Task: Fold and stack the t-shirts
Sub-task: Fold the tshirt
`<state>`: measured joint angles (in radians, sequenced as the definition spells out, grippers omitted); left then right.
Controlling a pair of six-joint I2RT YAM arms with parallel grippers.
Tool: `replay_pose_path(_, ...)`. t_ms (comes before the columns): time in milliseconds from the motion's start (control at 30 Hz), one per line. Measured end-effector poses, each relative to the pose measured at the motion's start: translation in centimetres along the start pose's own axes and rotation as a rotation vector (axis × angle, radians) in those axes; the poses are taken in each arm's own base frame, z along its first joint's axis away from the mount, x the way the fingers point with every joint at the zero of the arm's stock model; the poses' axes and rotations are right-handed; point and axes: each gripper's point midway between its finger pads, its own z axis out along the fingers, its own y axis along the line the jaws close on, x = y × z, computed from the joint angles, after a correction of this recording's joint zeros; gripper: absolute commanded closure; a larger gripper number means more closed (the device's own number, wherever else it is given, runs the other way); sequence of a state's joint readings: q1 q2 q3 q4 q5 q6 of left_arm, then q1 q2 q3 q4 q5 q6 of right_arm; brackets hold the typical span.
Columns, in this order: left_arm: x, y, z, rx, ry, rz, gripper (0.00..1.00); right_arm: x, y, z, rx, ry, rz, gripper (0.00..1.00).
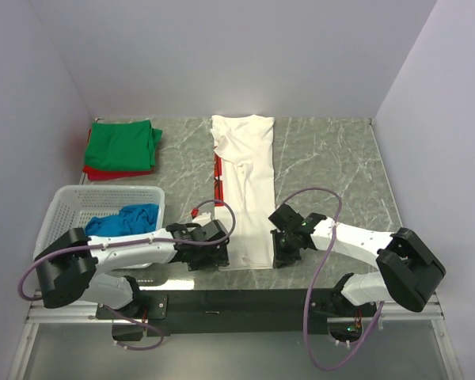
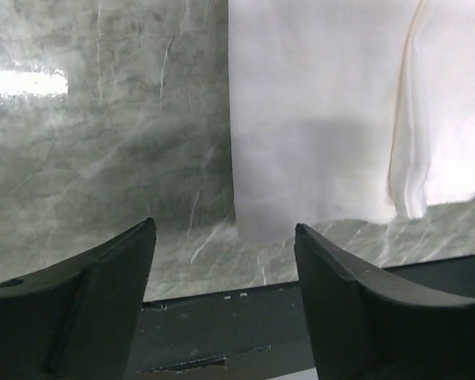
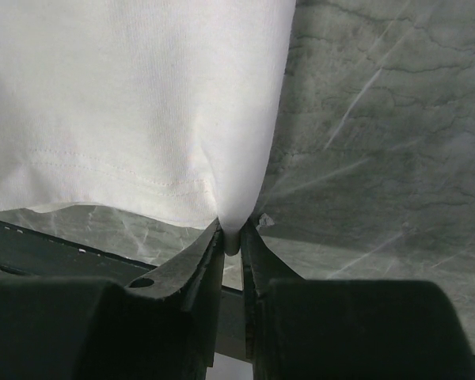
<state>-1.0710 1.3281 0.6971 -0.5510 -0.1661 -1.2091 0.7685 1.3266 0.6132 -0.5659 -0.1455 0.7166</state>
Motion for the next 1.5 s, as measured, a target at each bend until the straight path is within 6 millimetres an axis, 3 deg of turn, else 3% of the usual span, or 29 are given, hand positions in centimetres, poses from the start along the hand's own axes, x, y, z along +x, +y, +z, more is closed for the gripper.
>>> replay_pose_path(300, 0.1, 0.4, 1.2, -0.064, 0.013, 0.049, 0.43, 0.0, 0.0, 0.0, 0.002, -0.001, -0.002, 0.80)
replay_pose_path(733, 0.5, -1.2, 1.9, -0.039, 0.030, 0.101, 0.60, 0.0, 0.0, 0.0, 0.003, 0.001, -0.003, 0.80)
replay_pose_path(1033, 1.3, -2.4, 2.3, -0.009, 0.064, 0.108, 0.90, 0.0, 0.0, 0.0, 0.004, -0.001, -0.007, 0.80)
replay_pose_path(1133, 1.4, -3.4, 2.6, 0.012, 0.078, 0.115, 0.99, 0.0, 0.0, 0.0, 0.005, 0.000, -0.012, 0.84)
replay_pose_path(1367, 1.7, -4.7, 2.7, 0.048, 0.084, 0.128, 0.99, -0.3, -0.4, -0.1, 0.037, -0.002, -0.039, 0.99)
replay_pose_path(1500, 1.7, -4.6, 2.6, 0.062, 0.077, 0.122, 1.00, -0.3, -0.6, -0.2, 0.049, -0.004, -0.048, 1.00)
